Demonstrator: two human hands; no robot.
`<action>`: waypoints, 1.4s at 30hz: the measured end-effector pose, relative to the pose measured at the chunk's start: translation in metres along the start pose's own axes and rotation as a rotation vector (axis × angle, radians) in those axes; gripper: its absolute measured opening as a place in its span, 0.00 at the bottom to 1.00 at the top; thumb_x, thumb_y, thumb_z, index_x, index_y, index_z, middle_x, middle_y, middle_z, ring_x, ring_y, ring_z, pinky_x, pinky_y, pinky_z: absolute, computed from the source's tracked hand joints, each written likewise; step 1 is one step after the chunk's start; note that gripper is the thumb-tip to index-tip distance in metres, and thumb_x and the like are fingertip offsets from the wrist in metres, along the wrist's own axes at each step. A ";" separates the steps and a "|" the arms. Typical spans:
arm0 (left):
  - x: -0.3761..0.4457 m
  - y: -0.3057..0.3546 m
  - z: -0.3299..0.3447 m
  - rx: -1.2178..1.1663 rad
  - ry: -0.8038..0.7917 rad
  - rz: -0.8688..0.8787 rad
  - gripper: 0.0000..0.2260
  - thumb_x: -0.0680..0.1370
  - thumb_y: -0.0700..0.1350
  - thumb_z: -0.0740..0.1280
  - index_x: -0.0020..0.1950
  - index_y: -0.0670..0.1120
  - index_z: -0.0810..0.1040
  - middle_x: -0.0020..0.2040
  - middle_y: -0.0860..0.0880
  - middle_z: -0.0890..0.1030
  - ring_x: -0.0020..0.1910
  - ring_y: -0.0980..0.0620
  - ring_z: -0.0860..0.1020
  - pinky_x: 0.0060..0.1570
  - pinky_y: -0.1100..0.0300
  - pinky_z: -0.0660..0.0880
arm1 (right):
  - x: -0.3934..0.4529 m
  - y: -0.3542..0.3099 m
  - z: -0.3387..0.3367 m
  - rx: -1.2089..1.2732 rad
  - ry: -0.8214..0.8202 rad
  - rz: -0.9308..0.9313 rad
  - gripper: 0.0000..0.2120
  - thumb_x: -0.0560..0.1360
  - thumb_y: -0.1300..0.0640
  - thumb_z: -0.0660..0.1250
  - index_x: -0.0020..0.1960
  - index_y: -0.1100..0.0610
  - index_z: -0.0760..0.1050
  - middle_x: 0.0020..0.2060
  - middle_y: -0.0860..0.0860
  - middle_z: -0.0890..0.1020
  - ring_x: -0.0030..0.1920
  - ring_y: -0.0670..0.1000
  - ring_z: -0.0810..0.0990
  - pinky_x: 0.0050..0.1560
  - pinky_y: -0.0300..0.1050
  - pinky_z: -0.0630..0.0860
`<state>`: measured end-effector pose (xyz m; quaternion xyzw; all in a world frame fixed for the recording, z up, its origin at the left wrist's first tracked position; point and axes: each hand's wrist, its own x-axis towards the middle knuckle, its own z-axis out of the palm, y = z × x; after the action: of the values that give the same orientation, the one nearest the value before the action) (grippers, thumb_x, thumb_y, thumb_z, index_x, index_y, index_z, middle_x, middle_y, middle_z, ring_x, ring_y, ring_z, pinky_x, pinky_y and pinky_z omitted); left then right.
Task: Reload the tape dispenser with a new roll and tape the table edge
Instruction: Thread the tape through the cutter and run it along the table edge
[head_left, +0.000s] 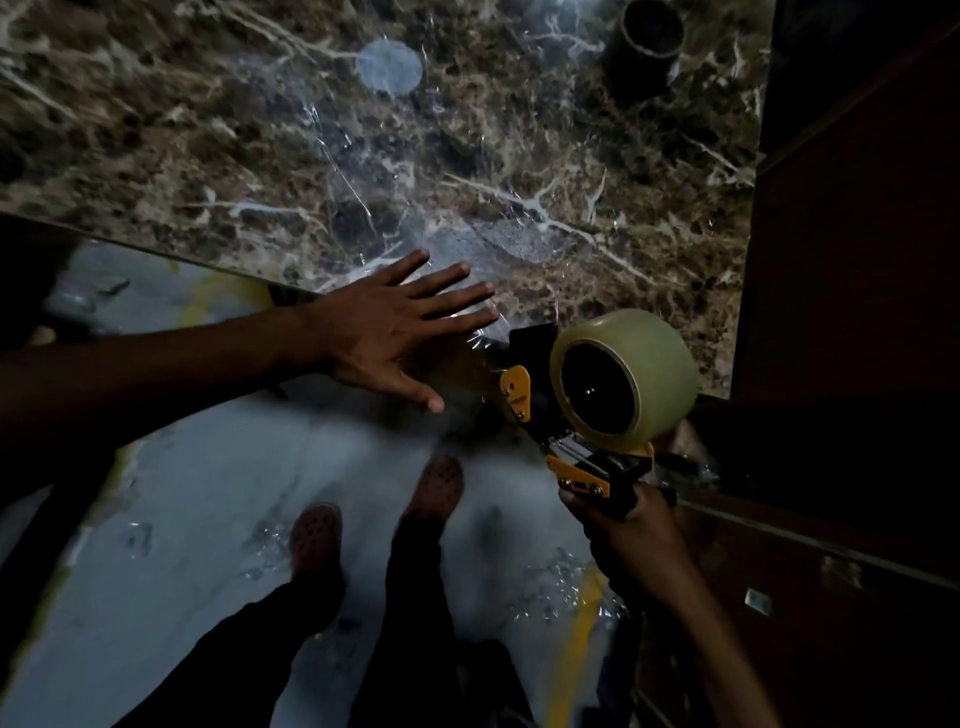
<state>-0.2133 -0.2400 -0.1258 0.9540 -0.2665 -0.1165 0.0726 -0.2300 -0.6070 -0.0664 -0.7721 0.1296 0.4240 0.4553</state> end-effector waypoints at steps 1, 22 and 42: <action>0.000 0.002 0.001 -0.004 0.000 -0.008 0.52 0.72 0.84 0.46 0.88 0.56 0.41 0.89 0.49 0.43 0.88 0.42 0.41 0.84 0.37 0.40 | -0.001 0.001 0.003 0.013 0.009 0.000 0.14 0.78 0.58 0.73 0.36 0.53 0.73 0.23 0.49 0.66 0.20 0.46 0.61 0.23 0.39 0.59; 0.002 0.003 0.001 0.021 -0.032 -0.004 0.51 0.71 0.85 0.43 0.87 0.60 0.39 0.88 0.51 0.42 0.87 0.40 0.38 0.82 0.34 0.38 | -0.014 0.034 0.009 -0.033 0.099 -0.091 0.12 0.78 0.54 0.73 0.38 0.55 0.76 0.28 0.57 0.68 0.22 0.47 0.61 0.23 0.39 0.59; 0.002 0.009 0.003 -0.005 -0.018 -0.049 0.49 0.71 0.85 0.45 0.85 0.63 0.34 0.88 0.55 0.39 0.87 0.41 0.37 0.80 0.33 0.34 | -0.009 0.041 0.076 0.121 0.289 0.029 0.09 0.74 0.47 0.73 0.43 0.51 0.76 0.28 0.48 0.74 0.26 0.49 0.70 0.28 0.41 0.65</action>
<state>-0.2165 -0.2490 -0.1271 0.9590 -0.2431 -0.1278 0.0698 -0.2998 -0.5696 -0.1009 -0.7944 0.2303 0.3063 0.4712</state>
